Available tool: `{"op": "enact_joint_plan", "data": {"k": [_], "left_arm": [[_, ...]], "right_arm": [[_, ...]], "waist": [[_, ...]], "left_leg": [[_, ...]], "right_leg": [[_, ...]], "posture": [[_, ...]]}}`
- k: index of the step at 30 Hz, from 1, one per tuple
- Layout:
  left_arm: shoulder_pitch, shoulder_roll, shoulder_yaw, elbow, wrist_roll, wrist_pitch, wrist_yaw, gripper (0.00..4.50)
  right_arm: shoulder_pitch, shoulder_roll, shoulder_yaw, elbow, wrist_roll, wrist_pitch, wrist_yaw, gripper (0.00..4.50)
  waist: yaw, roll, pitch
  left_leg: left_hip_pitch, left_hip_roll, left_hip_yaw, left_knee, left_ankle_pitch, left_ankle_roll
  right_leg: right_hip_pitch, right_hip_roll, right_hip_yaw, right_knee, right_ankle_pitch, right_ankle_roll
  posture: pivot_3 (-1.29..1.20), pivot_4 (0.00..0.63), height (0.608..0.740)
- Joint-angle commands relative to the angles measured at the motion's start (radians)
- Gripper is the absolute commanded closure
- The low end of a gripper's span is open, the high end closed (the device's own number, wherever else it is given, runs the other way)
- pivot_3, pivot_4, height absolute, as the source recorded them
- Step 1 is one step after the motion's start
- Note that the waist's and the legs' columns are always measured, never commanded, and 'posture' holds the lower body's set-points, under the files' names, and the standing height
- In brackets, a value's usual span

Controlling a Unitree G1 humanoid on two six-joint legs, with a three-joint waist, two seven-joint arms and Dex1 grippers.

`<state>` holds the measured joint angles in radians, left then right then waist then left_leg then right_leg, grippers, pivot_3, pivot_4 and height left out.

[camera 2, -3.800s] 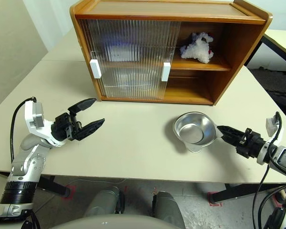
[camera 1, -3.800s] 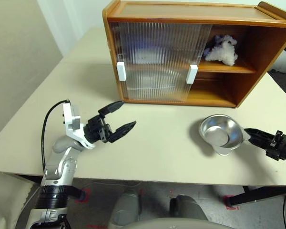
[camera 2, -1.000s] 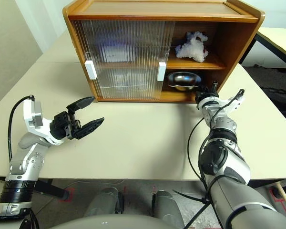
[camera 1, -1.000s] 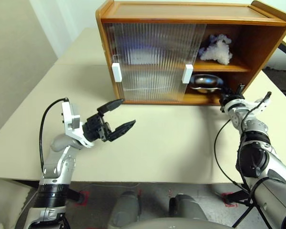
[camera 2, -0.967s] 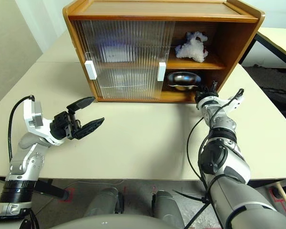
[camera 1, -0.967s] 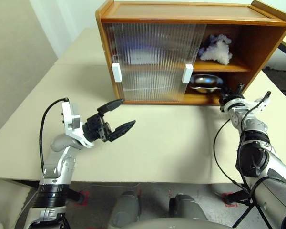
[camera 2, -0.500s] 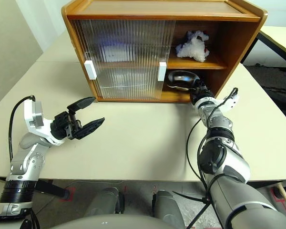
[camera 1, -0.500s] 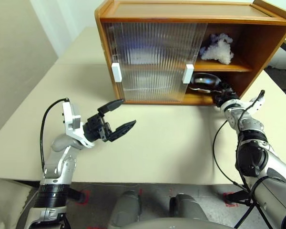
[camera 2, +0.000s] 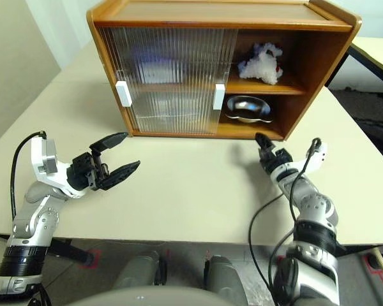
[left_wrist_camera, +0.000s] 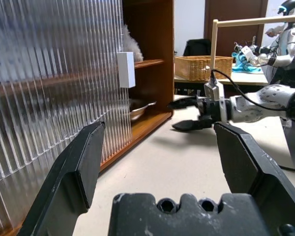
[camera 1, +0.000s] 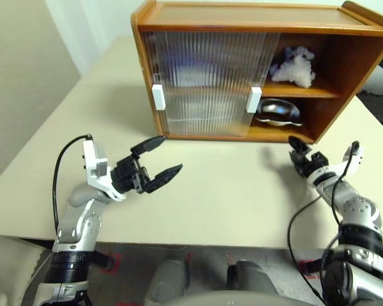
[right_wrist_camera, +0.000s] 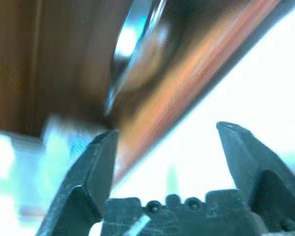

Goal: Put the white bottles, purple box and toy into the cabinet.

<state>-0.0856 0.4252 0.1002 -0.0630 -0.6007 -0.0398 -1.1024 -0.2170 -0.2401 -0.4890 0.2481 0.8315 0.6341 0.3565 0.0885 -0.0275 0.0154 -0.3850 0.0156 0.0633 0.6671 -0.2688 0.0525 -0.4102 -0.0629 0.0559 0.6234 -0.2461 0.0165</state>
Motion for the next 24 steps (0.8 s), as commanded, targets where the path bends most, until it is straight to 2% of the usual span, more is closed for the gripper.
{"op": "enact_joint_plan", "data": {"k": [1, 6, 10, 16, 19, 24], "left_arm": [[0.003, 0.002, -0.001, -0.001, 0.006, 0.004, 0.001, 0.00], [0.004, 0.001, 0.006, 0.002, 0.005, 0.001, 0.007, 0.00], [0.003, 0.001, 0.009, 0.005, 0.005, -0.002, 0.011, 0.00], [-0.004, 0.003, 0.015, 0.010, 0.007, -0.003, 0.014, 0.00], [-0.009, 0.003, 0.015, 0.015, 0.010, -0.005, 0.013, 0.00], [-0.013, 0.002, 0.015, 0.019, 0.012, -0.007, 0.012, 0.00]], "right_arm": [[0.096, -0.009, 0.156, -0.098, -0.131, -0.112, 0.146, 0.97], [0.135, 0.011, 0.235, -0.221, -0.145, -0.245, 0.320, 2.89], [0.106, 0.028, 0.299, -0.286, -0.138, -0.247, 0.366, 4.41], [-0.006, 0.063, 0.361, -0.328, -0.142, -0.210, 0.312, 4.49], [-0.054, 0.053, 0.413, -0.308, -0.214, -0.208, 0.275, 4.49], [-0.108, 0.069, 0.414, -0.267, -0.282, -0.243, 0.199, 4.49]], "waist": [[-0.001, 0.000, 0.000], [-0.007, 0.002, 0.001], [-0.002, 0.001, 0.001], [0.012, 0.001, 0.001], [0.015, 0.001, 0.001], [0.025, 0.000, 0.001]], "left_leg": [[0.000, 0.000, 0.000, 0.000, 0.000, 0.000], [0.000, 0.000, 0.000, 0.001, 0.000, 0.000], [0.000, 0.000, 0.000, 0.002, 0.000, 0.000], [0.000, 0.001, 0.000, 0.002, -0.001, -0.001], [0.000, 0.001, -0.001, 0.002, -0.001, -0.002], [-0.002, 0.000, -0.001, 0.001, -0.001, -0.002]], "right_leg": [[0.000, 0.001, -0.001, 0.000, 0.000, 0.000], [0.000, 0.009, 0.002, 0.000, -0.001, 0.001], [0.000, 0.009, 0.001, 0.000, -0.001, 0.001], [-0.001, 0.009, 0.001, 0.000, 0.000, 0.000], [-0.002, 0.007, 0.001, 0.001, 0.000, -0.001], [-0.003, 0.000, -0.002, 0.001, 0.000, -0.001]], "posture": [[0.22, 0.000, 0.740], [0.22, 0.000, 0.740], [0.22, 0.000, 0.740], [0.22, 0.000, 0.740], [0.22, 0.000, 0.740], [0.22, 0.000, 0.740]]}}
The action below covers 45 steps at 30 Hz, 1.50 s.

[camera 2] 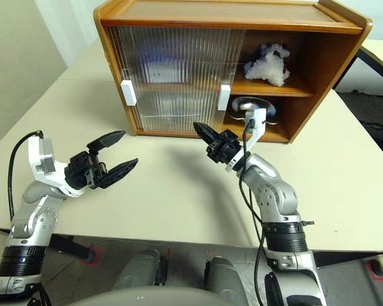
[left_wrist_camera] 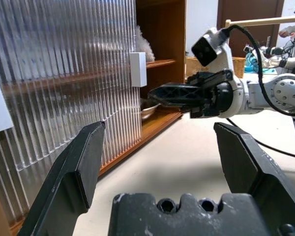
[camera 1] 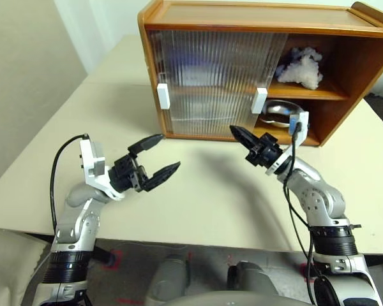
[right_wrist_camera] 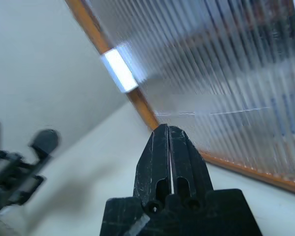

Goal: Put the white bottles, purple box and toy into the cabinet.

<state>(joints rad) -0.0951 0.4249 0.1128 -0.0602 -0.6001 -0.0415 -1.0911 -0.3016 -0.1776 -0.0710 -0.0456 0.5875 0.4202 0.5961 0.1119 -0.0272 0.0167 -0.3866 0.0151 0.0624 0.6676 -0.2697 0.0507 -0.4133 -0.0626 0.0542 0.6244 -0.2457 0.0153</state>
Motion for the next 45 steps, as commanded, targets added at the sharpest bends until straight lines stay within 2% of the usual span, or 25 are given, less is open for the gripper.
{"op": "enact_joint_plan", "data": {"k": [1, 13, 32, 38, 45], "left_arm": [[-0.003, 0.001, 0.002, 0.016, 0.012, -0.006, 0.001, 0.00], [0.004, -0.007, -0.006, 0.016, 0.021, -0.008, 0.002, 0.00], [-0.011, -0.009, -0.008, 0.037, 0.021, -0.010, -0.015, 0.00], [-0.010, -0.008, -0.008, 0.039, 0.019, -0.011, -0.022, 0.00], [-0.009, -0.005, -0.006, 0.042, 0.019, -0.012, -0.027, 0.00]], "right_arm": [[-0.038, 0.010, -0.007, 0.039, -0.051, -0.040, -0.055, 4.49], [-0.139, 0.031, -0.059, 0.155, -0.151, -0.144, -0.194, 4.49], [-0.124, -0.013, -0.176, 0.192, -0.208, -0.288, -0.306, 4.49], [-0.125, 0.018, -0.277, 0.212, -0.156, -0.310, -0.414, 4.49], [-0.102, 0.004, -0.295, 0.213, -0.183, -0.351, -0.421, 4.49]], "waist": [[0.003, 0.000, 0.000], [0.014, 0.000, 0.000], [0.015, 0.000, 0.000], [0.016, 0.000, 0.000], [0.012, 0.004, 0.002]], "left_leg": [[0.000, 0.000, 0.000, 0.000, 0.000, 0.000], [-0.001, -0.001, 0.001, 0.000, 0.000, 0.000], [-0.001, -0.002, 0.001, 0.001, 0.001, 0.001], [-0.002, -0.002, 0.001, 0.004, 0.001, 0.001], [-0.002, -0.002, 0.005, 0.010, -0.001, -0.002]], "right_leg": [[0.000, 0.000, 0.000, 0.000, 0.000, 0.000], [-0.001, -0.001, 0.000, 0.000, 0.000, 0.000], [0.000, 0.004, 0.001, 0.001, 0.000, 0.001], [0.001, -0.003, 0.000, 0.002, 0.001, 0.001], [0.004, -0.007, -0.003, 0.000, 0.001, 0.000]], "posture": [[0.22, 0.000, 0.740], [0.22, 0.000, 0.740], [0.21, 0.000, 0.740], [0.20, 0.000, 0.740], [0.20, 0.000, 0.740]]}}
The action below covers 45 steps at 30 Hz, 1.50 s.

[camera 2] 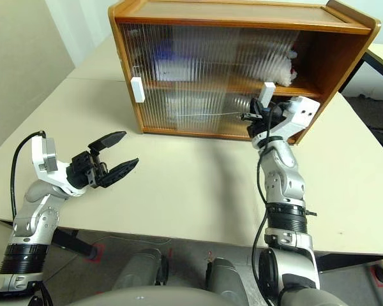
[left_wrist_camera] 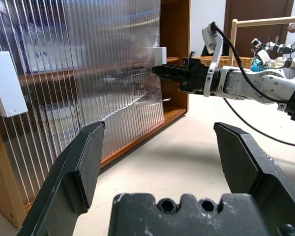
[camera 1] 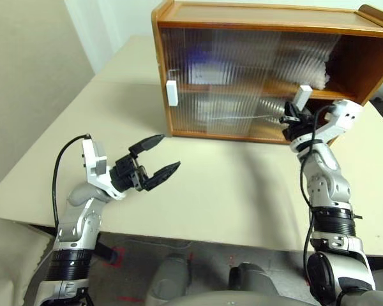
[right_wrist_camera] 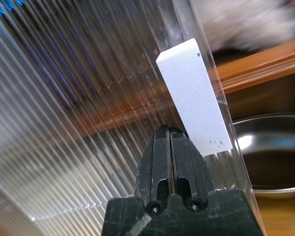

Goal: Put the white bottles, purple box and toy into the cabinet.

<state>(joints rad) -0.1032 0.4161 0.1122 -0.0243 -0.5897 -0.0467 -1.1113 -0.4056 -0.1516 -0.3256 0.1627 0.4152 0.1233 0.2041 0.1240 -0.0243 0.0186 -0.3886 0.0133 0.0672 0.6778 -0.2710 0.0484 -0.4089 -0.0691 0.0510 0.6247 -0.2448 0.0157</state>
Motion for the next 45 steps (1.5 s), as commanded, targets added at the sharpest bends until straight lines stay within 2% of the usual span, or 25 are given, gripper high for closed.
{"op": "enact_joint_plan", "data": {"k": [1, 8, 15, 24, 30, 42, 45], "left_arm": [[-0.002, 0.003, -0.005, 0.007, 0.009, -0.007, -0.008, 0.00], [-0.012, -0.002, -0.012, 0.016, 0.010, -0.007, -0.010, 0.00], [-0.019, 0.001, -0.011, 0.024, 0.010, -0.007, -0.014, 0.00], [-0.016, 0.004, -0.007, 0.024, 0.010, -0.008, -0.014, 0.00], [-0.017, 0.002, -0.006, 0.025, 0.010, -0.011, -0.013, 0.00], [-0.009, 0.003, 0.002, 0.026, 0.006, -0.014, -0.011, 0.00], [0.006, 0.003, 0.018, 0.024, 0.000, -0.016, -0.003, 0.00]], "right_arm": [[0.004, -0.022, -0.043, 0.005, -0.012, -0.059, -0.032, 4.49], [0.020, -0.011, -0.075, 0.001, -0.013, -0.098, -0.089, 4.49], [0.032, -0.006, -0.109, 0.019, 0.005, -0.109, -0.141, 4.49], [0.010, -0.078, -0.159, 0.065, 0.008, -0.120, -0.153, 4.49], [0.010, -0.057, -0.202, 0.057, 0.027, -0.129, -0.210, 4.49], [0.090, -0.005, -0.060, -0.075, -0.016, -0.118, -0.144, 4.49], [0.137, -0.003, 0.015, -0.116, -0.033, -0.142, -0.052, 4.49]], "waist": [[-0.001, 0.001, 0.001], [-0.008, 0.001, 0.001], [-0.013, 0.001, 0.001], [-0.013, 0.001, 0.001], [-0.020, 0.001, 0.001], [-0.032, 0.004, 0.002], [-0.038, 0.004, 0.002]], "left_leg": [[0.000, 0.000, 0.000, 0.000, 0.000, 0.000], [0.000, 0.001, 0.000, 0.000, 0.004, 0.006], [0.000, 0.001, 0.000, 0.000, 0.004, 0.006], [0.000, 0.001, -0.001, 0.000, 0.003, 0.006], [0.000, 0.002, -0.001, -0.001, 0.004, 0.006], [0.000, 0.002, -0.001, -0.002, 0.004, 0.006], [0.000, 0.002, -0.002, -0.002, 0.004, 0.006]], "right_leg": [[0.000, 0.000, 0.000, 0.000, 0.000, -0.001], [0.000, 0.005, 0.000, 0.002, 0.000, 0.002], [0.000, 0.001, -0.001, 0.001, 0.000, 0.003], [0.000, -0.001, -0.002, 0.001, 0.000, 0.002], [0.000, 0.000, -0.002, 0.001, -0.001, 0.002], [0.000, 0.001, -0.002, 0.001, -0.001, 0.002], [0.000, 0.001, -0.002, 0.001, -0.001, 0.002]], "posture": [[0.20, 0.000, 0.740], [0.19, 0.000, 0.740], [0.19, 0.000, 0.740], [0.19, 0.000, 0.740], [0.19, 0.000, 0.740], [0.20, 0.000, 0.740], [0.20, 0.000, 0.740]]}}
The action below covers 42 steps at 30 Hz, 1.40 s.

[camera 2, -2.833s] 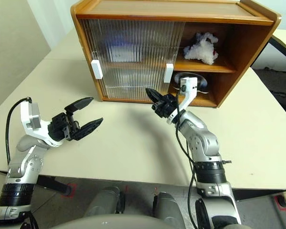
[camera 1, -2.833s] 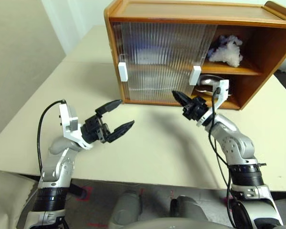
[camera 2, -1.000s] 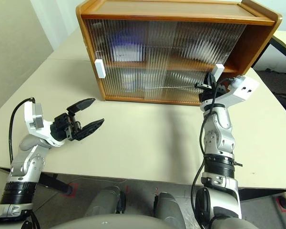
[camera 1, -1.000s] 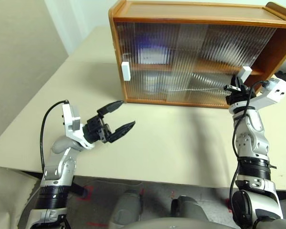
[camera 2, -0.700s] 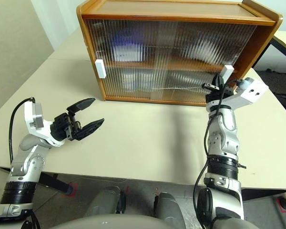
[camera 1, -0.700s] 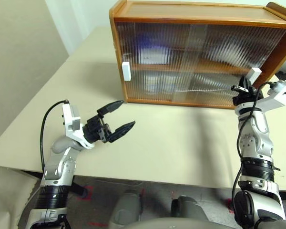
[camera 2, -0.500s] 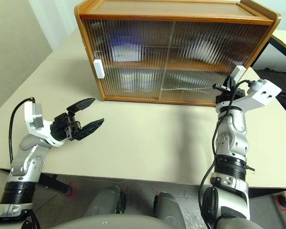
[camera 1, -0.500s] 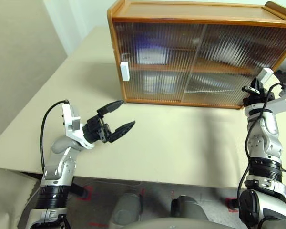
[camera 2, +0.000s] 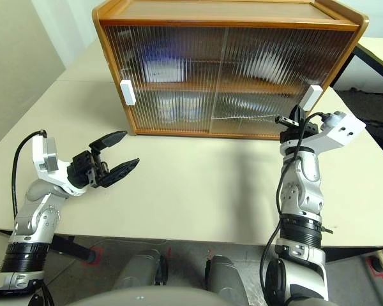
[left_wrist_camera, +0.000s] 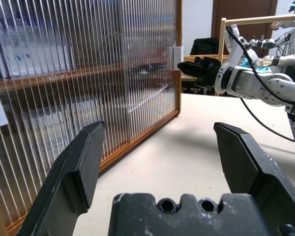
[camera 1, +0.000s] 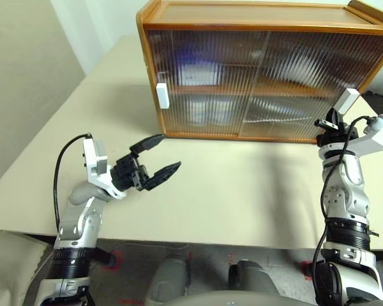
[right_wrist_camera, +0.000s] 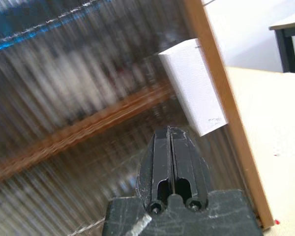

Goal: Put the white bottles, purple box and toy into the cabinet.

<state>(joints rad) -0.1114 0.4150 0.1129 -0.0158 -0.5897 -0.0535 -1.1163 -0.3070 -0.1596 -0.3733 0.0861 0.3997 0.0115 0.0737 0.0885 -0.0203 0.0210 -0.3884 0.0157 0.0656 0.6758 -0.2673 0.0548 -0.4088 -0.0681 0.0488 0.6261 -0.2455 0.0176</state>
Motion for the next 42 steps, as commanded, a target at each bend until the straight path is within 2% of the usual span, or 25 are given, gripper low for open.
{"op": "enact_joint_plan", "data": {"k": [1, 6, 7, 9, 12, 16, 19, 24, 29, 42], "left_arm": [[0.018, 0.002, 0.022, 0.015, -0.001, -0.010, 0.006, 0.00], [0.044, 0.008, 0.068, 0.032, 0.024, -0.002, 0.077, 0.00], [0.044, 0.017, 0.086, 0.054, 0.058, 0.000, 0.130, 0.00], [0.042, 0.030, 0.115, 0.096, 0.117, -0.005, 0.221, 0.00], [0.034, 0.041, 0.166, 0.166, 0.180, -0.028, 0.349, 0.00], [0.007, 0.045, 0.248, 0.272, 0.244, -0.038, 0.546, 0.00], [-0.006, 0.026, 0.255, 0.289, 0.250, -0.041, 0.590, 0.00], [-0.035, 0.010, 0.220, 0.341, 0.291, -0.036, 0.625, 0.00], [-0.065, -0.015, 0.190, 0.361, 0.317, -0.043, 0.653, 0.00], [-0.061, -0.058, 0.165, 0.225, 0.308, 0.029, 0.692, 0.00]], "right_arm": [[0.053, 0.001, 0.081, -0.044, -0.018, -0.044, 0.114, 4.49], [0.177, -0.048, 0.154, -0.023, 0.036, -0.145, 0.417, 4.49], [0.198, -0.067, 0.133, -0.001, 0.069, -0.133, 0.463, 4.27], [0.223, -0.106, 0.094, 0.053, 0.102, -0.130, 0.530, 3.76], [0.221, -0.176, 0.036, 0.194, 0.105, -0.141, 0.573, 2.69], [0.121, -0.277, -0.091, 0.482, 0.147, -0.163, 0.601, 1.23], [0.059, -0.332, -0.132, 0.632, 0.139, -0.205, 0.632, 0.08], [-0.068, -0.468, -0.150, 0.918, 0.104, -0.260, 0.741, 0.03], [-0.166, -0.528, -0.161, 1.093, 0.092, -0.249, 0.803, 0.03], [-0.133, -0.592, -0.246, 1.185, 0.108, -0.331, 0.927, 0.03]], "waist": [[-0.004, 0.000, 0.000], [-0.002, 0.000, 0.000], [0.000, 0.000, 0.000], [0.008, -0.001, 0.001], [0.015, -0.002, 0.002], [0.024, -0.003, 0.003], [0.026, -0.003, 0.003], [0.038, -0.003, 0.002], [0.041, -0.006, 0.001], [0.075, -0.010, -0.002]], "left_leg": [[0.000, 0.000, 0.000, 0.000, 0.000, 0.000], [0.000, -0.001, 0.000, 0.000, 0.000, 0.000], [0.000, -0.001, 0.000, 0.000, 0.000, 0.000], [0.000, -0.001, 0.000, 0.001, 0.000, 0.000], [0.001, -0.001, 0.000, 0.001, 0.000, 0.000], [0.001, -0.001, 0.000, 0.001, -0.003, -0.005], [0.002, 0.000, 0.000, 0.000, -0.003, -0.005], [0.001, 0.000, 0.001, 0.000, -0.002, -0.004], [0.001, -0.001, 0.001, 0.000, -0.002, -0.004], [0.001, -0.001, 0.001, -0.009, -0.004, -0.006]], "right_leg": [[0.000, 0.000, 0.000, 0.000, 0.000, 0.000], [0.001, 0.000, -0.001, -0.001, -0.001, 0.002], [0.001, 0.000, -0.001, -0.001, -0.001, 0.002], [0.002, 0.000, -0.001, -0.001, -0.001, 0.002], [0.002, -0.001, -0.001, -0.001, -0.001, 0.002], [0.002, -0.003, -0.001, -0.001, 0.000, 0.001], [0.001, -0.001, -0.001, -0.001, 0.000, 0.000], [0.001, -0.001, 0.000, -0.002, 0.000, 0.000], [0.002, -0.001, 0.000, -0.003, 0.001, 0.000], [0.001, -0.003, 0.000, -0.008, 0.002, -0.001]], "posture": [[0.21, 0.000, 0.740], [0.22, 0.000, 0.740], [0.22, 0.000, 0.740], [0.22, 0.000, 0.740], [0.22, 0.000, 0.740], [0.23, 0.000, 0.740], [0.23, 0.000, 0.740], [0.22, 0.000, 0.740], [0.23, 0.000, 0.740], [0.25, 0.000, 0.740]]}}
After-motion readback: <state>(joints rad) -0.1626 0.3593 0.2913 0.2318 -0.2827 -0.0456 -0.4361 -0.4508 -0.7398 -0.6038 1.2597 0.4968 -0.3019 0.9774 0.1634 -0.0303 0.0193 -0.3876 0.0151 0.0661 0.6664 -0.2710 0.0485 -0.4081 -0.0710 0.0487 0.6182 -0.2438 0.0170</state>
